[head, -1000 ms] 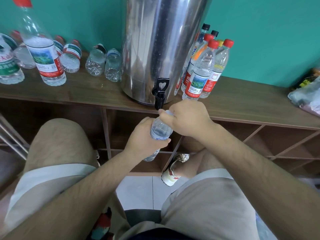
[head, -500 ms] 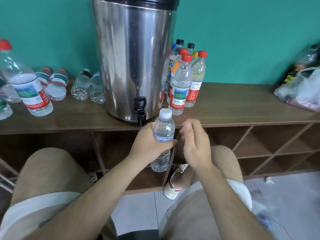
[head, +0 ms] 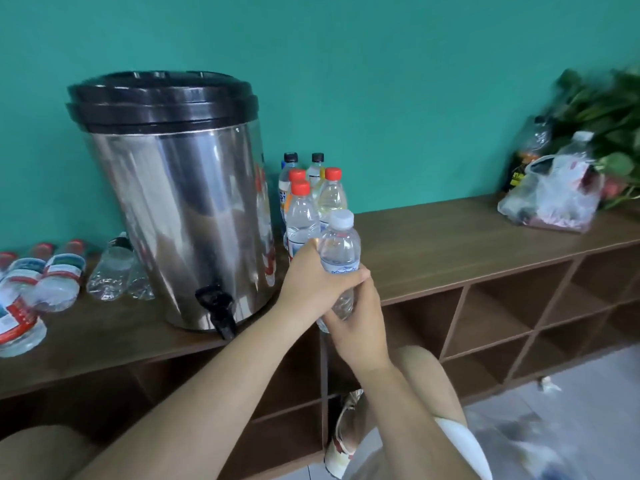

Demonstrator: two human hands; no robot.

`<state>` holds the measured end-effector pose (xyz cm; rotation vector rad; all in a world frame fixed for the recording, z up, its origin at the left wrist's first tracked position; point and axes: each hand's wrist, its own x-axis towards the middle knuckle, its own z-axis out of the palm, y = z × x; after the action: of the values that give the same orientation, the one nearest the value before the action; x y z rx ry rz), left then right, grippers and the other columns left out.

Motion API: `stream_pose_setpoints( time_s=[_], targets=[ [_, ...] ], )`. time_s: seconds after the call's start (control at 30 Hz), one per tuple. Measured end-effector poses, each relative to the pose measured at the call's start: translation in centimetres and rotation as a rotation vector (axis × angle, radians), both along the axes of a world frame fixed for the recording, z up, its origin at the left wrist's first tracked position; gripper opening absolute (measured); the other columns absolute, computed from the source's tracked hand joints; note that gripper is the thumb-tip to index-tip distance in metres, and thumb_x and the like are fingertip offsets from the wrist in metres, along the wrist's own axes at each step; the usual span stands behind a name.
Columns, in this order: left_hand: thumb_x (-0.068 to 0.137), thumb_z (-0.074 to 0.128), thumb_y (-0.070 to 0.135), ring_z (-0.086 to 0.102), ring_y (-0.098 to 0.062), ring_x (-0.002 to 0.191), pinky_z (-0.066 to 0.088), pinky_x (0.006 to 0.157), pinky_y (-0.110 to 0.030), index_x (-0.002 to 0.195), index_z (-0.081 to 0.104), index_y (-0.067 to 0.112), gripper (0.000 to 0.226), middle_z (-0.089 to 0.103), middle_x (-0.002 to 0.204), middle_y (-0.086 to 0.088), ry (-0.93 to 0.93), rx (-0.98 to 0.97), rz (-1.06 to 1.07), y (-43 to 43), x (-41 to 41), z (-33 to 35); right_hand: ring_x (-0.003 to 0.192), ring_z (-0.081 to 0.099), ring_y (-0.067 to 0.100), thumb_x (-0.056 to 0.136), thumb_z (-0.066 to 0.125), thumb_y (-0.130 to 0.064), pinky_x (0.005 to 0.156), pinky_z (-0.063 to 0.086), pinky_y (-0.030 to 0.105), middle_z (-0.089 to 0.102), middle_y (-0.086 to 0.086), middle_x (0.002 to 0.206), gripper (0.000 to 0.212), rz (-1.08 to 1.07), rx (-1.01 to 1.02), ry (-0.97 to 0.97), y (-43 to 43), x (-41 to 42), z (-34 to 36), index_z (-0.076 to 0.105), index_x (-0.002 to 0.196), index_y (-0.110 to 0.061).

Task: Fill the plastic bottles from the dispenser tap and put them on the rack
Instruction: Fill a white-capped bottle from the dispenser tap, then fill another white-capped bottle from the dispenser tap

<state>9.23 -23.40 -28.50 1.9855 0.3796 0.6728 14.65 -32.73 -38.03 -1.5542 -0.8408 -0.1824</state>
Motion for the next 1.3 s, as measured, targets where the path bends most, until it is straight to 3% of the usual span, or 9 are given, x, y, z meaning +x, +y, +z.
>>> stream_pose_setpoints(
  time_s=[0.13, 0.33, 0.53, 0.67, 0.73, 0.93, 1.03, 1.13, 1.3],
  targets=[
    [0.074, 0.09, 0.046, 0.063, 0.007, 0.102, 0.047, 0.08, -0.013, 0.123, 0.05, 0.037, 0.063, 0.066, 0.112, 0.022, -0.012, 0.028, 0.037, 0.6, 2.2, 0.1, 0.118, 0.061, 0.008, 0.087, 0.072, -0.03, 0.093, 0.052, 0.023, 0.063, -0.023, 0.126, 0.064, -0.068, 0.019, -0.022, 1.2, 2.7, 1.3, 0.049, 0.146, -0.034],
    [0.09, 0.079, 0.037, 0.055, -0.016, 0.13, 0.05, 0.107, -0.042, 0.146, 0.046, 0.021, 0.067, 0.052, 0.137, 0.004, -0.045, 0.262, 0.139, 1.8, 4.2, -1.1, 0.113, 0.063, 0.007, 0.092, 0.073, -0.031, 0.097, 0.056, 0.041, 0.065, -0.022, 0.127, 0.059, -0.168, -0.037, -0.002, 3.6, 5.7, 2.0, 0.048, 0.146, -0.034],
    [0.096, 0.071, 0.027, 0.054, -0.013, 0.13, 0.051, 0.107, -0.037, 0.155, 0.039, 0.018, 0.068, 0.045, 0.141, 0.003, -0.034, 0.371, 0.106, 1.5, 4.4, -2.2, 0.115, 0.064, 0.018, 0.094, 0.07, -0.039, 0.097, 0.054, 0.046, 0.069, -0.014, 0.124, 0.066, -0.186, -0.091, 0.071, 4.2, 7.4, 2.0, 0.04, 0.153, -0.037],
    [0.099, 0.068, 0.025, 0.05, 0.002, 0.121, 0.048, 0.106, -0.023, 0.158, 0.036, 0.017, 0.067, 0.045, 0.144, 0.004, 0.004, 0.4, 0.106, 1.7, 4.2, -2.6, 0.127, 0.044, 0.022, 0.096, 0.067, -0.03, 0.099, 0.038, 0.029, 0.051, 0.002, 0.134, 0.073, -0.303, -0.179, 0.005, 4.4, 7.7, 1.2, 0.034, 0.161, -0.027],
    [0.1, 0.066, 0.026, 0.048, 0.0, 0.128, 0.041, 0.103, -0.016, 0.159, 0.033, 0.018, 0.068, 0.043, 0.149, 0.004, 0.041, 0.422, 0.095, 1.7, 4.1, -2.8, 0.127, 0.044, 0.024, 0.097, 0.061, -0.028, 0.1, 0.039, 0.03, 0.043, 0.007, 0.133, 0.072, -0.289, -0.16, 0.072, 4.5, 7.6, 1.0, 0.03, 0.163, -0.031],
    [0.101, 0.06, 0.018, 0.042, -0.014, 0.144, 0.037, 0.117, -0.029, 0.158, 0.037, 0.017, 0.062, 0.042, 0.159, 0.003, 0.133, 0.492, 0.037, 2.0, 2.8, -2.4, 0.128, 0.048, 0.024, 0.097, 0.066, -0.012, 0.109, 0.045, 0.042, 0.047, 0.004, 0.134, 0.085, -0.224, -0.177, 0.026, 3.3, 6.5, 0.6, 0.021, 0.164, -0.036],
    [0.101, 0.058, 0.015, 0.049, -0.019, 0.139, 0.041, 0.114, -0.035, 0.155, 0.043, 0.017, 0.056, 0.048, 0.155, 0.002, 0.166, 0.602, 0.024, 1.8, 0.7, -1.5, 0.126, 0.048, 0.028, 0.097, 0.066, -0.012, 0.102, 0.046, 0.04, 0.051, 0.007, 0.133, 0.07, -0.311, -0.151, -0.042, 2.0, 4.4, 0.8, 0.039, 0.159, -0.031],
    [0.097, 0.059, 0.012, 0.061, -0.027, 0.121, 0.051, 0.101, -0.044, 0.145, 0.055, 0.016, 0.048, 0.06, 0.141, -0.002, 0.137, 0.728, 0.077, 1.7, -3.1, -0.5, 0.117, 0.054, 0.029, 0.098, 0.065, -0.013, 0.099, 0.046, 0.037, 0.058, 0.01, 0.13, 0.053, -0.291, -0.115, -0.299, 1.2, 1.0, 1.7, 0.054, 0.149, -0.016],
    [0.093, 0.065, 0.014, 0.065, -0.022, 0.111, 0.051, 0.096, -0.04, 0.13, 0.065, 0.014, 0.037, 0.068, 0.125, -0.001, 0.028, 0.84, 0.25, 3.4, -11.0, 1.1, 0.118, 0.057, 0.023, 0.101, 0.057, -0.016, 0.105, 0.046, 0.033, 0.06, 0.004, 0.128, 0.042, -0.079, -0.098, -0.471, 2.5, -5.9, 4.9, 0.056, 0.143, -0.013]
  ],
)
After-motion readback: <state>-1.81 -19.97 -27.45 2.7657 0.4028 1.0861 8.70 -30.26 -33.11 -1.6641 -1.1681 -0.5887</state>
